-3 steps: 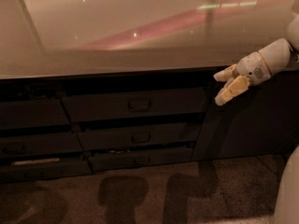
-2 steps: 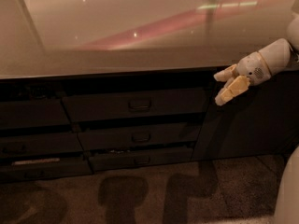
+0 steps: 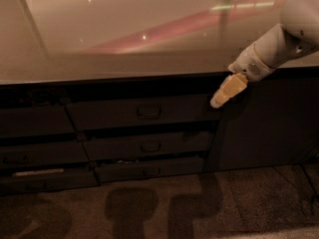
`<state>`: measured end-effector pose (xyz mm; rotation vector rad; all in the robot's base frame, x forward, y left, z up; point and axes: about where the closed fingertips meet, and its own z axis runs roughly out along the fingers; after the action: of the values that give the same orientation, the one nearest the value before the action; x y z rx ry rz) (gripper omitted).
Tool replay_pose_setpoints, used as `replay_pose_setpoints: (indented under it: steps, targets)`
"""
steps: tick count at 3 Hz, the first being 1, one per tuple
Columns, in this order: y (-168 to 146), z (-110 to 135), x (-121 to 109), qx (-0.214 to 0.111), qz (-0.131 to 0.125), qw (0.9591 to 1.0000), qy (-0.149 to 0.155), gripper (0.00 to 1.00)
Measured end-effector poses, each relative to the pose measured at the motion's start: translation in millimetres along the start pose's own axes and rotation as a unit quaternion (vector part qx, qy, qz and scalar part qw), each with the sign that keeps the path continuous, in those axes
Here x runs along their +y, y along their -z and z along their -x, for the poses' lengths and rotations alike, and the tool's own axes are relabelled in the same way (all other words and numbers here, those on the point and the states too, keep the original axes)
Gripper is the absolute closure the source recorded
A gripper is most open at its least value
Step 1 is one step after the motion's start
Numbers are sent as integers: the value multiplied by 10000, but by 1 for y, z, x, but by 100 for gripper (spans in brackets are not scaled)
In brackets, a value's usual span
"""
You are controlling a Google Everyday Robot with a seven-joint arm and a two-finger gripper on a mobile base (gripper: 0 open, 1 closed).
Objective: Open top drawer
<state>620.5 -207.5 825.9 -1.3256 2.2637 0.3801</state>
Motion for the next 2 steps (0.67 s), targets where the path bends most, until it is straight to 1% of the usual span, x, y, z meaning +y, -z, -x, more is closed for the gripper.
replay_pose_setpoints:
  steps: [1,2]
  targets:
    - [-3,25,4,471,-919,9946,-62,0]
    - [-19,1,8,837,-1031,9908,-262,0]
